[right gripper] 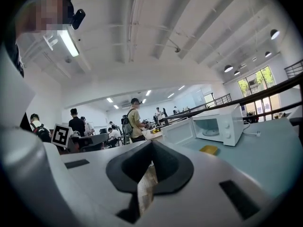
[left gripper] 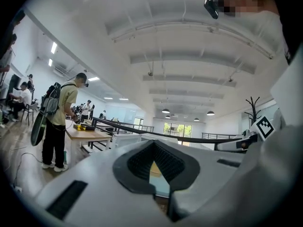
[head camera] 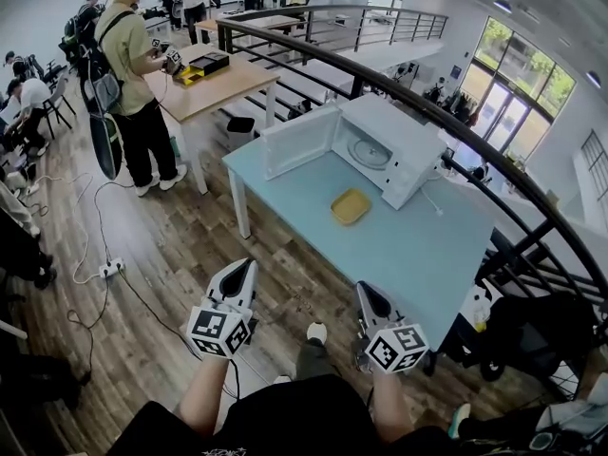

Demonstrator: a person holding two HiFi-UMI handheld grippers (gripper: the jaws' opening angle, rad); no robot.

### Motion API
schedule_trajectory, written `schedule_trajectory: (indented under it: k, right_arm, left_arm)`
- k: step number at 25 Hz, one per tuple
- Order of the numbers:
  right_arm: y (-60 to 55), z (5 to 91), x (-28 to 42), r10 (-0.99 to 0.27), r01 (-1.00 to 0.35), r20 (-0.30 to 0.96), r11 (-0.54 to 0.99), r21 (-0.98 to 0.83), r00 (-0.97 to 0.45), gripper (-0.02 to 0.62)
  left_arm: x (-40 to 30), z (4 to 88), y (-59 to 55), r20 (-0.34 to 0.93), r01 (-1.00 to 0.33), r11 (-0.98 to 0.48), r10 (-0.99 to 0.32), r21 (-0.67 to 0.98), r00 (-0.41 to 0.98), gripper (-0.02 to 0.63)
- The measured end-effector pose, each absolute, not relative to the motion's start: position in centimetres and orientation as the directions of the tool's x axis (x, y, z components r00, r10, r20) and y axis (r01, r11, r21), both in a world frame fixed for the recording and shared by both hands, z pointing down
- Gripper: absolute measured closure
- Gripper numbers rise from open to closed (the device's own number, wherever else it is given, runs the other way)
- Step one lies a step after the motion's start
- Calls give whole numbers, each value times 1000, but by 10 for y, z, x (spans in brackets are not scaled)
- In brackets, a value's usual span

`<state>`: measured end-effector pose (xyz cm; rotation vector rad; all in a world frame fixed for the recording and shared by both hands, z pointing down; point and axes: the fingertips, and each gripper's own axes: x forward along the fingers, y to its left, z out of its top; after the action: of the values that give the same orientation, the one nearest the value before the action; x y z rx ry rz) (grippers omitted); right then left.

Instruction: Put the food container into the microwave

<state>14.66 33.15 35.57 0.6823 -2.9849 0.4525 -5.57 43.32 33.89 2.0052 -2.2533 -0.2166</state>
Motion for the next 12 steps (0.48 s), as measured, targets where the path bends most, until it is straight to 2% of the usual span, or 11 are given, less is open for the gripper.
schedule_trajectory:
  k: [12]
  right_arm:
    - [242, 377, 109, -415, -432, 124, 844, -318, -901, 589]
  left_arm:
    - [-79, 356, 357, 41, -982, 82, -996, 170, -76, 598]
